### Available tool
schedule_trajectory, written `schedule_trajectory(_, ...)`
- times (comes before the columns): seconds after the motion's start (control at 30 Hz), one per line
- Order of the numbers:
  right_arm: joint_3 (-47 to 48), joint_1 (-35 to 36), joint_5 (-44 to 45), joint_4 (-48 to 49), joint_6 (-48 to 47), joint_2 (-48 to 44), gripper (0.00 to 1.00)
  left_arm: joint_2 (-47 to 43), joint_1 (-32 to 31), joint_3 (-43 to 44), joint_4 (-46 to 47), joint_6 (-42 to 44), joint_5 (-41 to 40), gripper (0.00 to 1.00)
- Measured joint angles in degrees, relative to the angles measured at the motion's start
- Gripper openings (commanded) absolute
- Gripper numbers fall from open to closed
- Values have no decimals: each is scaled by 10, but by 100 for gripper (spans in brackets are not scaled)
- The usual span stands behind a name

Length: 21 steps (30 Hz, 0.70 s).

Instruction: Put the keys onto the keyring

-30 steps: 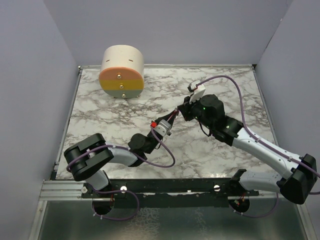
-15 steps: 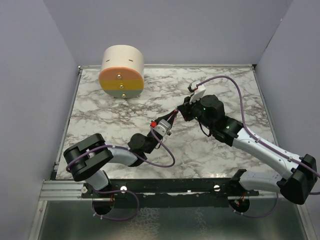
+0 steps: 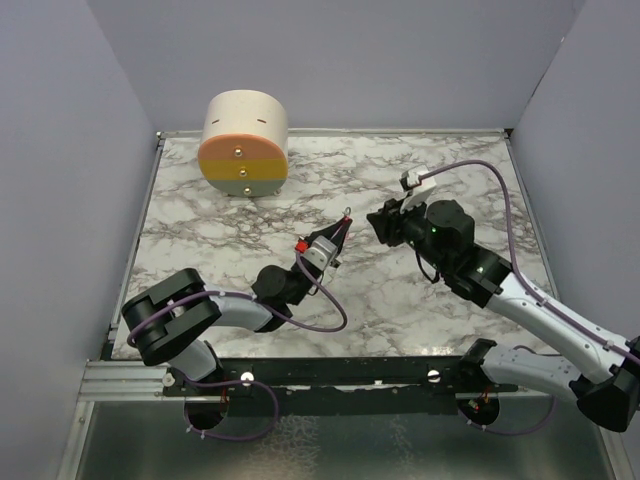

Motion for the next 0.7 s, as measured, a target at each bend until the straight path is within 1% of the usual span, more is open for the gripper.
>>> schedule_trajectory(0.1,-24,0,4,11,-20,-33,38,-2,0,0,0,-4,6,0)
schedule_trajectory(0.17,-45,0,3,24,-38,-54,45,-4,1,-3,0,-7,14,0)
schedule_trajectory(0.2,-56,0,2,33,-51,-63,46,-4,1,-4,0,-9,18,0)
schedule_trajectory(0.43,-105,0,-32,76,-97,-88,45,-17,3,-26,0,-23,52,0)
schedule_trajectory(0.7,-119,0,-89,111,-111,-108,44,-50,4,-54,0,-46,99,0)
